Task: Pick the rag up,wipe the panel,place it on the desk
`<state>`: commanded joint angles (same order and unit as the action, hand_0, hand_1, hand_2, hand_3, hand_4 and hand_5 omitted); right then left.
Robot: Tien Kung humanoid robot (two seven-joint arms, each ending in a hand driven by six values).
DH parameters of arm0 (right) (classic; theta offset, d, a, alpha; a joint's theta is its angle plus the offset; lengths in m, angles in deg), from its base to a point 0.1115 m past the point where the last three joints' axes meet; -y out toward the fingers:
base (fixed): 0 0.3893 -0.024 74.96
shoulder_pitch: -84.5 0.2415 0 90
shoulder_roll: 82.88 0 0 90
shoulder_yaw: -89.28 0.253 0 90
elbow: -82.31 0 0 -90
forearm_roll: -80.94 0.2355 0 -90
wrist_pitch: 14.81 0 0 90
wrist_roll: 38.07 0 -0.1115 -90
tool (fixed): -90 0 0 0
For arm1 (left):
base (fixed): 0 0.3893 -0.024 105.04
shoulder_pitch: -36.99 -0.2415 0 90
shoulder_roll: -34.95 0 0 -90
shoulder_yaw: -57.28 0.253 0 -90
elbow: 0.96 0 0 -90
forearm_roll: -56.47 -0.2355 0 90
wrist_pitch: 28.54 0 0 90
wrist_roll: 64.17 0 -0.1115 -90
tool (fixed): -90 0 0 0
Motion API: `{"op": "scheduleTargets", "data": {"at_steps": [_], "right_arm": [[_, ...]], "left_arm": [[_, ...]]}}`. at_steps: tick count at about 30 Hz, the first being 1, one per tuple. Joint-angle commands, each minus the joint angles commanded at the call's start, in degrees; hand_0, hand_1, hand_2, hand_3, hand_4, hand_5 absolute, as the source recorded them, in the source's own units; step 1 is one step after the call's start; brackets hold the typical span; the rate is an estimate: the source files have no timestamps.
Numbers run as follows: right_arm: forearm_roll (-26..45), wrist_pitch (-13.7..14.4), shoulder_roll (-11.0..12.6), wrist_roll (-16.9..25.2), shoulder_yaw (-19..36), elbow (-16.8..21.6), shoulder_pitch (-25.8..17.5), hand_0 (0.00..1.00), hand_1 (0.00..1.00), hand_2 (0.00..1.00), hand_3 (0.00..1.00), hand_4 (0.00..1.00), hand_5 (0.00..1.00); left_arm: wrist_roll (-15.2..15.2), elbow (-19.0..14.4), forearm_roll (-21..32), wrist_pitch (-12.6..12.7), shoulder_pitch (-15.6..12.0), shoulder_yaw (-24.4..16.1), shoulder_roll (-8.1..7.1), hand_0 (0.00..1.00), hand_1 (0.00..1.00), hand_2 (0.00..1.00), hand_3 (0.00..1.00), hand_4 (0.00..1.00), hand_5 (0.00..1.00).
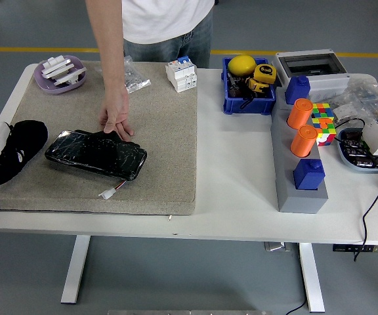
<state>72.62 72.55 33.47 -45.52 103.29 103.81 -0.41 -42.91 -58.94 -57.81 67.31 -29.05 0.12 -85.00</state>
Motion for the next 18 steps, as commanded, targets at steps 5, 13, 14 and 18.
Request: {"op": "scheduleTargets", "data": {"at_steps": [5, 13, 14, 18], "right_arm": [[-0.06, 0.08, 0.0, -0.02, 0.09, 0.0, -0.02, 0.754, 0.662, 0.693, 0.724, 0.998, 0.618], [-0.49, 0.13, -0.04, -0.04, 0.5, 0.1, -0.11, 0.754, 0.662, 0.693, 0.724, 0.998, 0.615], [-0.55, 0.14, -0.04, -0.04, 0.53, 0.1, -0.11, 0.754, 0.662, 0.693, 0.724, 0.998, 0.615], [-0.72, 0.14, 0.01, -0.06, 0.51, 0.11, -0.07, 0.754, 0.662, 0.692, 0.724, 0.998, 0.615]], "left_arm": [[0.12, 0.08, -0.56, -1.6, 0.09, -0.35, -0.07, 0.678, 0.766, 0.754, 0.589, 0.84, 0.056], [1.76, -0.37, -1.81, -4.35, 0.17, -0.56, -0.46, 0.74, 0.824, 0.817, 0.702, 0.925, 0.122], [1.82, -0.39, -1.85, -4.45, 0.17, -0.61, -0.49, 0.74, 0.824, 0.817, 0.702, 0.925, 0.122], [2.17, -0.45, -2.11, -4.85, 0.22, -0.64, -0.64, 0.758, 0.834, 0.826, 0.755, 0.935, 0.122]]}}
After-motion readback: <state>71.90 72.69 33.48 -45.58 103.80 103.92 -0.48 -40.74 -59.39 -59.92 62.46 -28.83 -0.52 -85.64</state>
